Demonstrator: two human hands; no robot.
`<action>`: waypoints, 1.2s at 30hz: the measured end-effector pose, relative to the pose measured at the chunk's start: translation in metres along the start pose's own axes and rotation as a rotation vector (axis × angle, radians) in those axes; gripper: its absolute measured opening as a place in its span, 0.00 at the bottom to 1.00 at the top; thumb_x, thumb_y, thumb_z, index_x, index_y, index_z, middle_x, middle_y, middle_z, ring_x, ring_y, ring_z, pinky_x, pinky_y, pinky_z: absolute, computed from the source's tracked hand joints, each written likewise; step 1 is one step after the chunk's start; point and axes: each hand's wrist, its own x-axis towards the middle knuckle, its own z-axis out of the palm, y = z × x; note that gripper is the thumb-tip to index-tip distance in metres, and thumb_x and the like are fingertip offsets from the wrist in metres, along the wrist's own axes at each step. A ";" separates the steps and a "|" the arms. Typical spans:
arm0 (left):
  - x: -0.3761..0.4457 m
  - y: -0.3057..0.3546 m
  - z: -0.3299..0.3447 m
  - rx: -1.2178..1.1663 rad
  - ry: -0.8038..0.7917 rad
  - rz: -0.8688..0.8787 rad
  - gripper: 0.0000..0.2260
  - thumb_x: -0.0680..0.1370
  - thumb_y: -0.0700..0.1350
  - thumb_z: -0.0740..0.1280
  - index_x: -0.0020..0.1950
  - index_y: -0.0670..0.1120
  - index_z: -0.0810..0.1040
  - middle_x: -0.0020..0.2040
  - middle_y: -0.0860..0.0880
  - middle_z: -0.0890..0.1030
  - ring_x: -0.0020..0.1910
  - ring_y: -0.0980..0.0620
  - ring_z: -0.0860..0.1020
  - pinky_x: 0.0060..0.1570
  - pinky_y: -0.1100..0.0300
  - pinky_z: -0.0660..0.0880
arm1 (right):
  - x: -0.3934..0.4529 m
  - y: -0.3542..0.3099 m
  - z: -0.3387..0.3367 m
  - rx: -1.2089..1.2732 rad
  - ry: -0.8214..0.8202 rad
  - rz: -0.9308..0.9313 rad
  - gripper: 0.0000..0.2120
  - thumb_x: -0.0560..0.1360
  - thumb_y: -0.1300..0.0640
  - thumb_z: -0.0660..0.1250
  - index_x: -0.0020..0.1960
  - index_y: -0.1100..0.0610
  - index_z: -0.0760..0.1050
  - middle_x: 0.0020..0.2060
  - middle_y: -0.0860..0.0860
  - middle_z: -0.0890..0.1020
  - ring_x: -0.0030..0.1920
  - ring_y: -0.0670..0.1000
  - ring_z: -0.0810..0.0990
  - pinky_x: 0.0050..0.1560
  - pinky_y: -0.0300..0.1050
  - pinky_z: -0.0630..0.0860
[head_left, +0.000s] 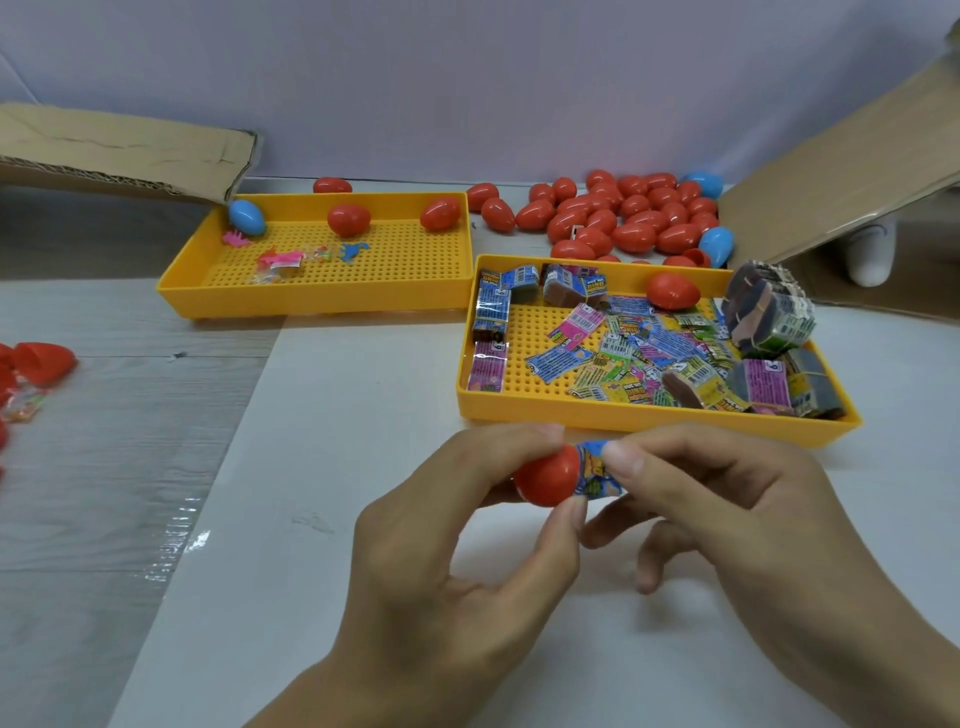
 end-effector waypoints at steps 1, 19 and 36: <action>0.000 0.000 0.001 0.009 0.009 0.001 0.13 0.73 0.42 0.72 0.57 0.41 0.80 0.52 0.48 0.83 0.49 0.51 0.84 0.48 0.61 0.81 | 0.000 0.001 0.000 0.061 -0.003 0.025 0.13 0.66 0.45 0.74 0.42 0.55 0.86 0.36 0.54 0.85 0.37 0.57 0.86 0.25 0.41 0.75; -0.001 0.000 0.005 -0.271 0.114 -0.194 0.11 0.72 0.43 0.73 0.54 0.51 0.80 0.48 0.53 0.85 0.44 0.50 0.86 0.45 0.62 0.81 | -0.008 0.003 0.010 -0.018 0.048 -0.126 0.08 0.68 0.53 0.75 0.47 0.49 0.86 0.39 0.52 0.87 0.38 0.51 0.86 0.29 0.42 0.80; 0.002 0.000 0.003 0.060 -0.118 -0.064 0.15 0.74 0.48 0.69 0.59 0.46 0.79 0.59 0.53 0.81 0.58 0.59 0.81 0.55 0.58 0.80 | -0.003 0.002 0.010 0.203 0.003 0.237 0.15 0.63 0.49 0.72 0.40 0.60 0.83 0.37 0.63 0.85 0.35 0.55 0.84 0.30 0.40 0.78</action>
